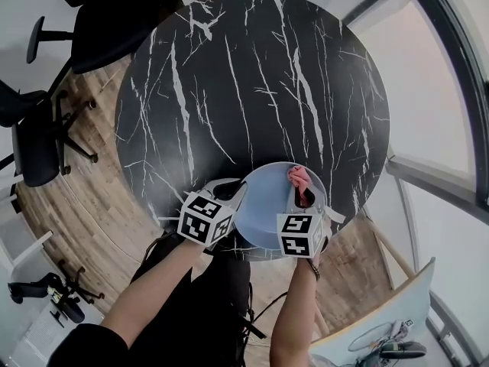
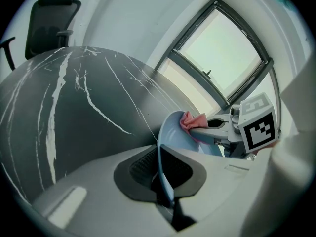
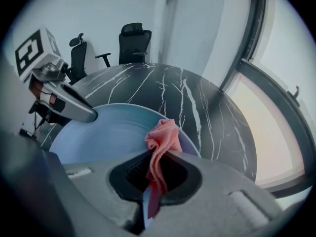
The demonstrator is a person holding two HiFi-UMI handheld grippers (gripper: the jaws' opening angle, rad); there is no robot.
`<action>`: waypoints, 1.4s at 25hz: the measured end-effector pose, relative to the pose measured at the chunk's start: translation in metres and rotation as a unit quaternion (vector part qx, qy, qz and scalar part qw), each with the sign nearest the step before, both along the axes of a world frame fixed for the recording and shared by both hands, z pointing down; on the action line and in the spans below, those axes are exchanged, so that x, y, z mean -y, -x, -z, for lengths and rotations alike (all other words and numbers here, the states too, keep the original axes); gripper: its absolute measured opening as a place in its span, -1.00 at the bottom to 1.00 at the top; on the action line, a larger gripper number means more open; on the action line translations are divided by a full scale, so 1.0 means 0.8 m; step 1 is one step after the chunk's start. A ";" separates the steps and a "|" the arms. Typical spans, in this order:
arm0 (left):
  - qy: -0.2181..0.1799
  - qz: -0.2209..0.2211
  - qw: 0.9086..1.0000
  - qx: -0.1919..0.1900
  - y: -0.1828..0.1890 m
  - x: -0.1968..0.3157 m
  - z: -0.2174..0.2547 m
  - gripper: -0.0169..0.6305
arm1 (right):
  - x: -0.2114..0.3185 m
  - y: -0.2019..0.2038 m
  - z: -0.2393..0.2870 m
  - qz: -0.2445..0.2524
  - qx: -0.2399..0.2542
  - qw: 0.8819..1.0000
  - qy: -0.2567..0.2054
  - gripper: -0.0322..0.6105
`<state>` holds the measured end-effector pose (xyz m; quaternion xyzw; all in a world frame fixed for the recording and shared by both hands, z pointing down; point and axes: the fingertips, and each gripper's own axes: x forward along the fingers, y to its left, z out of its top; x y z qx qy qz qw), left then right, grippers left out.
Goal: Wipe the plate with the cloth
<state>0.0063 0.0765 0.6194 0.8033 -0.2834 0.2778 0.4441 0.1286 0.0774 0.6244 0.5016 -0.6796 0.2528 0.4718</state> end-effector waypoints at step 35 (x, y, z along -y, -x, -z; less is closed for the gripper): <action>0.002 0.016 1.000 0.002 0.005 -0.005 -0.001 -0.89 | -0.166 0.156 -0.009 0.130 0.081 0.981 0.117 -0.87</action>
